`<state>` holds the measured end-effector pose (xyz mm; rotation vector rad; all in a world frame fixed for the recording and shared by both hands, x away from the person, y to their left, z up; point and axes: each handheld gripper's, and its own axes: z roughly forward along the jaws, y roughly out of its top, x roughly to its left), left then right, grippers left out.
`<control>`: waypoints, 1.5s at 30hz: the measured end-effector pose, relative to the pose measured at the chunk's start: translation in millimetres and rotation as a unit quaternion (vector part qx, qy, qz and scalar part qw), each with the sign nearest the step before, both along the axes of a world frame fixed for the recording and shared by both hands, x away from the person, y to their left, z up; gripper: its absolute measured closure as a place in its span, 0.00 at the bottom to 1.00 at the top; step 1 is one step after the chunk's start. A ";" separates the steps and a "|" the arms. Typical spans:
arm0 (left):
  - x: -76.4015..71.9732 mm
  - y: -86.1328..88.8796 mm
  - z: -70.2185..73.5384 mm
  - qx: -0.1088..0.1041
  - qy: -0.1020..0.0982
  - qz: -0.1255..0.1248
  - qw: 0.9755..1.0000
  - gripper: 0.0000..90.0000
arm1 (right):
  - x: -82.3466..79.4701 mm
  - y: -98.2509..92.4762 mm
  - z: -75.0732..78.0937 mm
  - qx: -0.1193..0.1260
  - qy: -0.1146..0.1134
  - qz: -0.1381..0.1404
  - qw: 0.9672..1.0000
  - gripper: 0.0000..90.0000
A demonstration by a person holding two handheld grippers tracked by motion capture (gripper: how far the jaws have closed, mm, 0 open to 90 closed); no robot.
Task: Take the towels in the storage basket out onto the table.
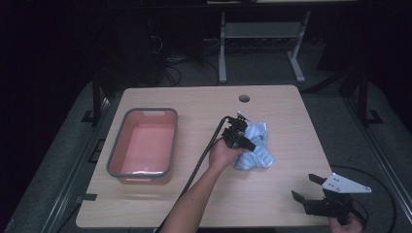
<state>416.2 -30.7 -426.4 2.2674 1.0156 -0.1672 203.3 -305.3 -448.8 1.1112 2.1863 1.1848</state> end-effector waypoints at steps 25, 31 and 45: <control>-7.1 26.5 10.6 -0.060 -0.001 0.026 0.998 0.33 | 0.5 1.1 0.4 -0.001 -0.004 -0.002 1.000 0.16; -9.9 38.6 13.9 -0.063 -0.007 0.030 0.998 0.31 | 0.8 1.2 0.2 -0.002 -0.002 -0.005 1.000 0.16; -20.8 63.9 19.4 -0.071 -0.024 0.036 0.997 0.27 | 2.8 -0.1 -1.3 -0.005 -0.001 -0.011 1.000 0.15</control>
